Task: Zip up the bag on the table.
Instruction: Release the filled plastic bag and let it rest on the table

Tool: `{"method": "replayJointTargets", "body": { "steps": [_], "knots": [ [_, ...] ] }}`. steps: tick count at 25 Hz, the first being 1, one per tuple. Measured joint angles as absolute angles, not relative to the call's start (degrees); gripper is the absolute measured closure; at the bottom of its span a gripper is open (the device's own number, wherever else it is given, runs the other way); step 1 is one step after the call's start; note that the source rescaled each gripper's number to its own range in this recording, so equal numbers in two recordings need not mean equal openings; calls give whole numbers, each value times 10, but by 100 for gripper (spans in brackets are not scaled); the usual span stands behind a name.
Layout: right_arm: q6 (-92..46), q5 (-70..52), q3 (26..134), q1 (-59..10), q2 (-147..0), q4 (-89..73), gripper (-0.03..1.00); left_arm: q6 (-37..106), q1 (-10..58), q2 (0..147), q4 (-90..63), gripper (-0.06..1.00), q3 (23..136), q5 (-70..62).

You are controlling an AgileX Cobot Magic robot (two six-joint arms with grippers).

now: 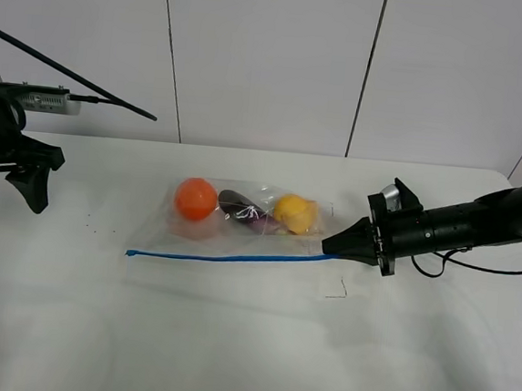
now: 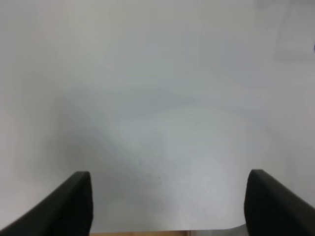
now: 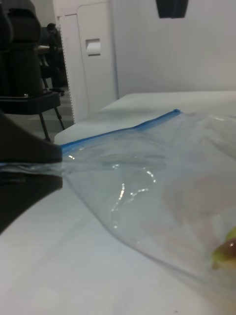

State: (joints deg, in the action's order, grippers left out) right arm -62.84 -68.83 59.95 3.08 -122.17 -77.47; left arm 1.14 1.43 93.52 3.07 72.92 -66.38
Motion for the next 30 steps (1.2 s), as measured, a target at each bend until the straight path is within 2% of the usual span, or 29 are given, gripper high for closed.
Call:
{"method": "replayJointTargets", "body": {
  "steps": [7,11,20,30],
  "knots": [
    [-628,-688,599,31,-1222,-772,97,24,14,905,29,-4,681,-664],
    [-628,-688,599,31,-1222,-772,97,27,14,822,27,-4,568,-664],
    [-628,-688,599,31,-1222,-772,97,34,14,525,-8,-4,310,-633],
    [-628,-688,599,31,-1222,-772,97,47,14,206,-33,-4,287,-600]
  ]
}}
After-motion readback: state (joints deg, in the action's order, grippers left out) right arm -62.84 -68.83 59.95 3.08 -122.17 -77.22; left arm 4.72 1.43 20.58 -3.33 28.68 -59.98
